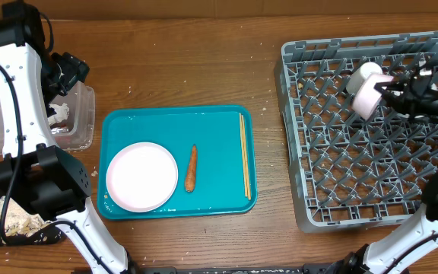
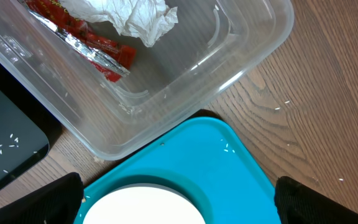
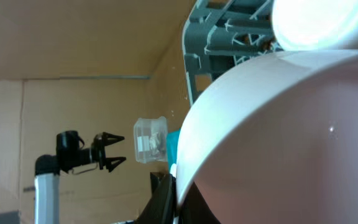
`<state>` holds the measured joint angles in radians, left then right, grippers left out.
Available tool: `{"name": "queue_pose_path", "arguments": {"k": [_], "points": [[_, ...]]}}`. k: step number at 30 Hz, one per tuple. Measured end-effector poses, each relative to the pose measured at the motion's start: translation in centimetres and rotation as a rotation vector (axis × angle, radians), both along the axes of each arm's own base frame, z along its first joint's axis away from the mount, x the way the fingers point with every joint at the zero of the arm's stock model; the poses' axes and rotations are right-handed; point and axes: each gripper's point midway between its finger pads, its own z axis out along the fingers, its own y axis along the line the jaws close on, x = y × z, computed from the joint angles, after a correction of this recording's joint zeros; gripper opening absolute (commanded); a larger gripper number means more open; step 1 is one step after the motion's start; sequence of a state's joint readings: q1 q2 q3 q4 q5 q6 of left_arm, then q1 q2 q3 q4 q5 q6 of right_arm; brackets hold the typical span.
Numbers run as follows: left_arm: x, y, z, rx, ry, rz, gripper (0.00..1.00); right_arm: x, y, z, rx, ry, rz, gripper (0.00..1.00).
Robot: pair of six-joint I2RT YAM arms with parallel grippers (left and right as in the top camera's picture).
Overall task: Sort waste into correct bins and load items into the dishwasher
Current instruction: 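Carry the pink bowl to the rack and set it down, then move the right gripper to the wooden chopsticks and grasp them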
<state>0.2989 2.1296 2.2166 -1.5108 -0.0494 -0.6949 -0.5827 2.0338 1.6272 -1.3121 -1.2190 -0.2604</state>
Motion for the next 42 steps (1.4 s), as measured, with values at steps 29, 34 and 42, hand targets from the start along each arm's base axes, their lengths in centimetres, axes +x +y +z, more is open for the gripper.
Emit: {"name": "queue_pose_path", "arguments": {"k": [29,34,42], "points": [[0.0,0.0,0.0,0.0,0.0,0.0,1.0,-3.4,5.2,10.6,-0.657,0.264,-0.043,0.98],[0.0,0.0,0.0,0.0,0.0,0.0,1.0,-2.7,15.9,9.2,-0.78,0.14,0.2,0.98],[0.0,0.0,0.0,0.0,0.001,0.0,1.0,-4.7,27.3,2.9,-0.94,0.05,0.398,0.7]]}}
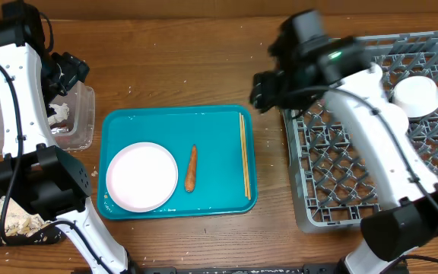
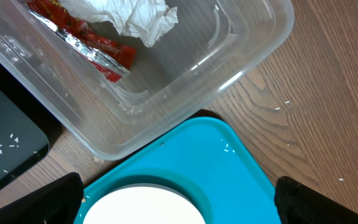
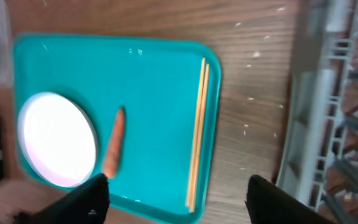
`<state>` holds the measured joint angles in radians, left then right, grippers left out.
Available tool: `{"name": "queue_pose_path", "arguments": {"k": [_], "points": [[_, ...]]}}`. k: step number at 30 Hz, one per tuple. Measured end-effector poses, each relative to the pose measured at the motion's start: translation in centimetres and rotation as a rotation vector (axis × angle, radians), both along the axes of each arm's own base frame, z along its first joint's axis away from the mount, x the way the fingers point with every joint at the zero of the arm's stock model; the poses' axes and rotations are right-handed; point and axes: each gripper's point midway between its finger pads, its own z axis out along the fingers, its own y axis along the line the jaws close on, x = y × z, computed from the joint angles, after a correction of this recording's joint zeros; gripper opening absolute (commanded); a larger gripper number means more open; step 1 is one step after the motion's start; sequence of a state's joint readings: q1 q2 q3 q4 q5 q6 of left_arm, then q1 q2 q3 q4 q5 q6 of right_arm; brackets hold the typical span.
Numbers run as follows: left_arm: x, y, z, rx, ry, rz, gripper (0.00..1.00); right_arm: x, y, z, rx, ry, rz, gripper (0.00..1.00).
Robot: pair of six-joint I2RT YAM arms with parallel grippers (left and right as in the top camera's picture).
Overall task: Sort waste into correct bins and load items into the dishwasher
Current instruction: 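Move the right gripper to the wooden chopsticks and grasp them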
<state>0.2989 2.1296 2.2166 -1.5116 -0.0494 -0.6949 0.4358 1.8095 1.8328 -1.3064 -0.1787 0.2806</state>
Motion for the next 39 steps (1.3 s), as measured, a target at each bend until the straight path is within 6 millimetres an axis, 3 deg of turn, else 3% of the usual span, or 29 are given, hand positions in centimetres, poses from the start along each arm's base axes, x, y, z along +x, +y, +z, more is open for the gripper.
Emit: {"name": "queue_pose_path", "arguments": {"k": [5,9,21,24,39], "points": [[0.0,0.0,0.0,0.0,0.0,0.0,1.0,-2.3,3.3,-5.0,-0.054,0.026,0.08,0.6],[0.0,0.0,0.0,0.0,0.0,0.0,1.0,-3.5,4.5,-9.5,-0.094,0.076,0.114,0.4],[0.0,0.0,0.0,0.0,0.0,0.0,1.0,-4.5,4.8,-18.2,-0.193,0.222,0.131,0.38],[0.0,0.0,0.0,0.0,0.0,0.0,1.0,-4.7,4.6,-19.3,-0.211,0.249,0.119,0.39],[0.0,0.0,0.0,0.0,0.0,0.0,1.0,-4.0,4.6,-19.4,-0.216,0.215,0.106,0.38]]}}
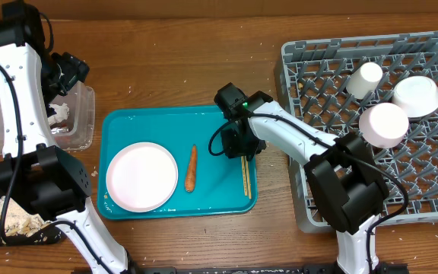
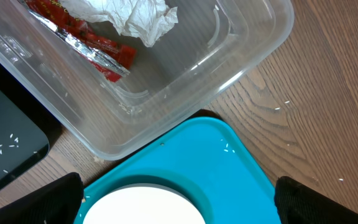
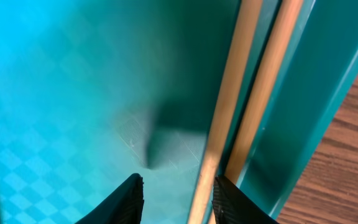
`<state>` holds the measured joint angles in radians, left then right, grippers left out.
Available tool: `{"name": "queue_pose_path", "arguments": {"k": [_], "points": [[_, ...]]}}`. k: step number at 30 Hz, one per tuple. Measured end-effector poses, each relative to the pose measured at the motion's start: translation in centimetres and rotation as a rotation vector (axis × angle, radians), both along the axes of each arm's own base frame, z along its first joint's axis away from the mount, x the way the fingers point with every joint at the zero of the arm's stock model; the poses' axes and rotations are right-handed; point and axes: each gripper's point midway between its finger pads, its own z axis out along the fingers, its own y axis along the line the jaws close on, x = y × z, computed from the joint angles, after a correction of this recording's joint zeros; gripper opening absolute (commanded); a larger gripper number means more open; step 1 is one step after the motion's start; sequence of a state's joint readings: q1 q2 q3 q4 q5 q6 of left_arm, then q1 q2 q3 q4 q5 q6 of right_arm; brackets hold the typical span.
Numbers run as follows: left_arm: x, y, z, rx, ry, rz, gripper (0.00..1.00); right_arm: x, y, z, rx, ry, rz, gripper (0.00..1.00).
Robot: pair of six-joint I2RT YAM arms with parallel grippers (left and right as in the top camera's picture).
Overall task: Sort waste into correct bins and load items into the dishwasher
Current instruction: 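Move the right gripper to the wooden chopsticks and grasp them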
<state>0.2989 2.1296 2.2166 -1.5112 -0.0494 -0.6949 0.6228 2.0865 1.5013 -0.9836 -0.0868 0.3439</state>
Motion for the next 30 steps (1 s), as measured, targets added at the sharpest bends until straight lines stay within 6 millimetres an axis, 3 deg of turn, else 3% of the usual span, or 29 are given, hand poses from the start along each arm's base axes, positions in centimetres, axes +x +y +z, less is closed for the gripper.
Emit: {"name": "queue_pose_path", "arguments": {"k": [11,13,16,23,26,30], "points": [[0.0,0.0,0.0,0.0,0.0,0.0,1.0,-0.7,0.9,-0.8,-0.048,-0.026,0.047,0.32],[0.0,0.0,0.0,0.0,0.0,0.0,1.0,-1.0,1.1,-0.9,-0.062,-0.035,0.062,0.27],[0.0,0.0,0.0,0.0,0.0,0.0,1.0,-1.0,1.1,-0.9,-0.075,-0.042,0.067,0.05],[0.0,0.0,0.0,0.0,0.0,0.0,1.0,-2.3,0.5,-0.6,-0.108,0.037,0.07,0.04],[0.0,0.0,0.0,0.0,0.0,0.0,1.0,-2.3,0.7,0.3,-0.113,0.06,0.073,0.04],[0.0,0.0,0.0,0.0,0.0,0.0,1.0,-0.2,2.3,4.6,-0.062,0.01,0.073,0.04]]}}
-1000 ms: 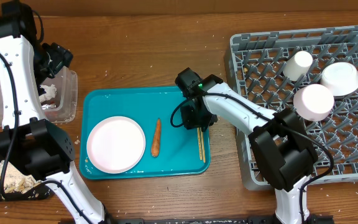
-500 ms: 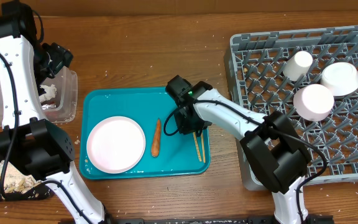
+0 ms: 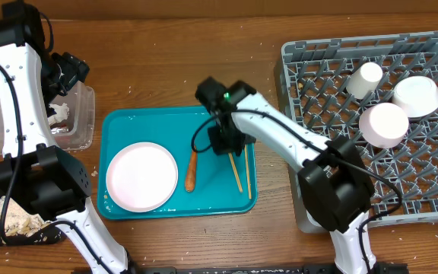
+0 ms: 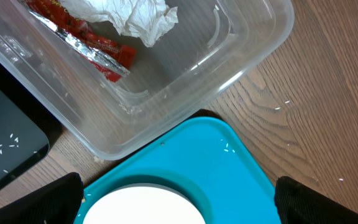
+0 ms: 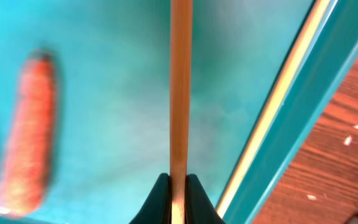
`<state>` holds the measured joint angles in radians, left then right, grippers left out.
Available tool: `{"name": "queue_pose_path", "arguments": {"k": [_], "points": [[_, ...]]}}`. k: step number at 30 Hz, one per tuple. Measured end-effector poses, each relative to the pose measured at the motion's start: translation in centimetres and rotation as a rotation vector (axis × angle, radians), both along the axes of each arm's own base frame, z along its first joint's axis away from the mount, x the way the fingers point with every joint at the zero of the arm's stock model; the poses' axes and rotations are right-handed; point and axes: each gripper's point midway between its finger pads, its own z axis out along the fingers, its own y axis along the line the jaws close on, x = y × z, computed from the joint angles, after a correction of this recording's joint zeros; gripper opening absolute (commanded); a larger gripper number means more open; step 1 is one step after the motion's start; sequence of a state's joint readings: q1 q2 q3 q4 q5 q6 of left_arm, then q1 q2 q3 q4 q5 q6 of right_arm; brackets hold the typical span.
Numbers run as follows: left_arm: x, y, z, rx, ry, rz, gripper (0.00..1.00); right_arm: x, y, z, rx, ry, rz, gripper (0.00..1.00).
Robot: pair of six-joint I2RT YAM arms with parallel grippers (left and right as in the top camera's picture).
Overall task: Sort waste into correct bins and load items into the dishwasher
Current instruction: 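Move the right gripper to the wooden chopsticks and grasp them, then carry the chopsticks to the rack and release them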
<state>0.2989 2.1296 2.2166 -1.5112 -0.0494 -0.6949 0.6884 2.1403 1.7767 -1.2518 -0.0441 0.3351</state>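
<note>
My right gripper is shut on one wooden chopstick, which hangs over the teal tray. The second chopstick lies along the tray's right rim. An orange carrot and a white plate rest on the tray. The grey dish rack on the right holds a white cup and two white bowls. My left gripper hangs open above the tray's far left corner, beside the clear bin.
The clear plastic bin at the left holds crumpled white paper and a red wrapper. A black tray with food scraps sits at the near left. Bare wooden table lies between tray and rack.
My right gripper has shut on one chopstick and lifted it left of the tray's rim, now angled over the tray. The other chopstick stays by the rim. The left arm has not moved.
My right gripper first held a white bowl over the dish rack. Then the bowl stood in the rack and the arm was over the tray's far right corner. Then it was down, open, at the two chopsticks. Now it holds one chopstick.
</note>
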Motion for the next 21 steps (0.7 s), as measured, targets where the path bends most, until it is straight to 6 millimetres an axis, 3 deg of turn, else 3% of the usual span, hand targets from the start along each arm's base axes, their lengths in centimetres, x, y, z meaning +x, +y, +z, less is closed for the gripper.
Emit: {"name": "queue_pose_path", "arguments": {"k": [4,7,10,12,15,18,21], "points": [[0.0,0.0,0.0,0.0,0.0,0.0,1.0,3.4,-0.6,5.7,0.064,-0.082,-0.017,0.04],[0.0,0.0,0.0,0.0,0.0,0.0,1.0,7.6,-4.1,9.6,0.107,-0.172,-0.095,0.04],[0.0,0.0,0.0,0.0,0.0,0.0,1.0,11.3,-11.4,12.5,0.107,-0.241,-0.22,0.04],[0.0,0.0,0.0,0.0,0.0,0.0,1.0,12.4,-15.7,12.9,0.1,-0.25,-0.288,0.04],[0.0,0.0,0.0,0.0,0.0,0.0,1.0,13.3,-19.9,13.0,0.132,-0.246,-0.334,0.04],[0.0,0.0,0.0,0.0,0.0,0.0,1.0,13.6,-21.2,13.0,0.177,-0.242,-0.317,0.04],[0.0,0.0,0.0,0.0,0.0,0.0,1.0,13.5,-20.8,12.1,0.21,-0.228,-0.267,0.04]]}}
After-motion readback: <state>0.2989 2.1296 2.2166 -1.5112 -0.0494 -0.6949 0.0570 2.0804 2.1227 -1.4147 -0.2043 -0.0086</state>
